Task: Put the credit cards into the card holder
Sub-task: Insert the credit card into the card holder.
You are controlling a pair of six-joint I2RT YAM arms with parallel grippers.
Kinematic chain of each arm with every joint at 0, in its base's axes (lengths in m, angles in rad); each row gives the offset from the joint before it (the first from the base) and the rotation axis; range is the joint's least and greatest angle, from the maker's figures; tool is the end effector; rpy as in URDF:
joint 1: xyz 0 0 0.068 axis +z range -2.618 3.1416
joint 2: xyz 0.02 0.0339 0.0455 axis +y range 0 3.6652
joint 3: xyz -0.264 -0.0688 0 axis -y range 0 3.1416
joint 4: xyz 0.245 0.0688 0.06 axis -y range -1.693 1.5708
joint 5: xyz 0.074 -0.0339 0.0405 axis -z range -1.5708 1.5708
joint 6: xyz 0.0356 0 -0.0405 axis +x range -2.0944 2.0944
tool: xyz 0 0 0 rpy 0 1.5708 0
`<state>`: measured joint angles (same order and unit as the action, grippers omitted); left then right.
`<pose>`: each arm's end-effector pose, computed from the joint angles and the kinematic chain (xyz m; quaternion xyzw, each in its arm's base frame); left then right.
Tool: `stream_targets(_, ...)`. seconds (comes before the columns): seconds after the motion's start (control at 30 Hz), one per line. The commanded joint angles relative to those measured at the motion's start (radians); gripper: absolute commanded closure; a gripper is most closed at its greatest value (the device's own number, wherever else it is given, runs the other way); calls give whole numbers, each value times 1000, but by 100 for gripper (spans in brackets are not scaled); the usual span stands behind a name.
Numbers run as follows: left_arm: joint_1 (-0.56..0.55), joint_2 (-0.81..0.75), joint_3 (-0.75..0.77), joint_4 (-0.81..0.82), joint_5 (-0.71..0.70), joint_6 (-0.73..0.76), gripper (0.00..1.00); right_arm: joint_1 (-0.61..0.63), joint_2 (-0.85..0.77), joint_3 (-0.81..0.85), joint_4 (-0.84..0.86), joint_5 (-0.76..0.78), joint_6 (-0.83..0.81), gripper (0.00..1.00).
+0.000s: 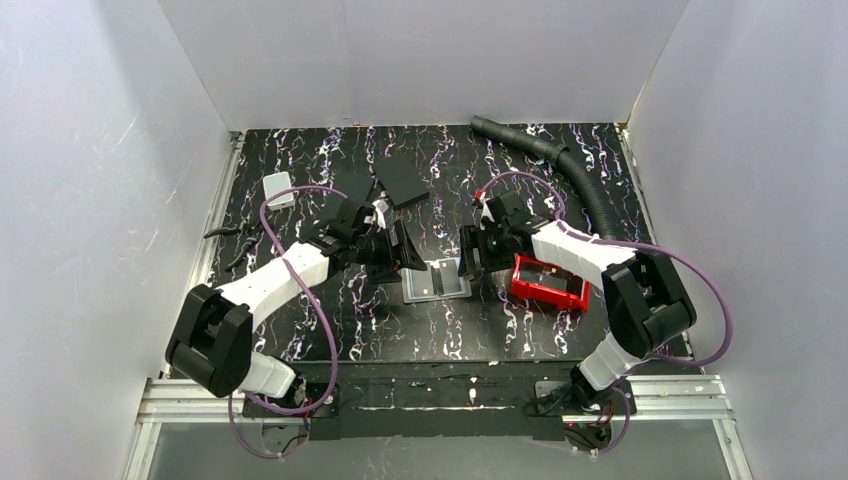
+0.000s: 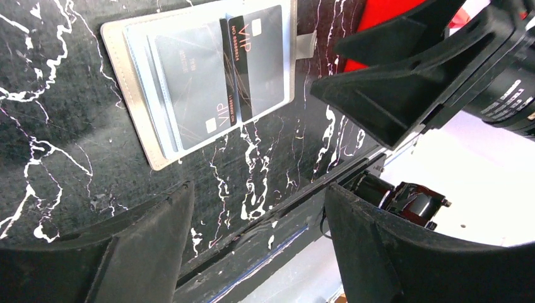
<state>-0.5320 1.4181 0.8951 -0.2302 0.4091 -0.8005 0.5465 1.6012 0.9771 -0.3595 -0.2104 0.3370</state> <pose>0.2512 -0.1643 0.2311 -0.0402 0.9012 -0.3871 0.1908 0.2714 0.1738 0.1923 -0.1298 0.9435 0.2139 0.2172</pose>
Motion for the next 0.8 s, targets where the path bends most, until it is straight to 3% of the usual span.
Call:
stream_targets(0.0, 3, -47, -51, 37, 44, -25, 25, 5, -8, 40, -5, 89, -3, 16)
stream_targets(0.17, 3, -35, -73, 33, 20, -29, 24, 12, 36, 34, 51, 87, 17, 13)
stream_targets(0.33, 4, -13, -77, 24, -2, -18, 24, 50, 61, 36, 88, 151, 33, 17)
stream_targets(0.5, 3, 39, -81, 102, 52, -27, 45, 64, 56, 26, 119, 176, 40, 24)
stream_targets(0.57, 1, 60, -65, 142, 80, -42, 52, 64, 62, 15, 139, 162, 45, 33)
stream_targets(0.7, -22, 128, 10, 163, 73, -51, 53, 64, 83, 4, 172, 135, 65, 55)
stream_targets(0.77, -36, 179, 54, 160, 53, -56, 55, 64, 88, -2, 183, 137, 71, 61)
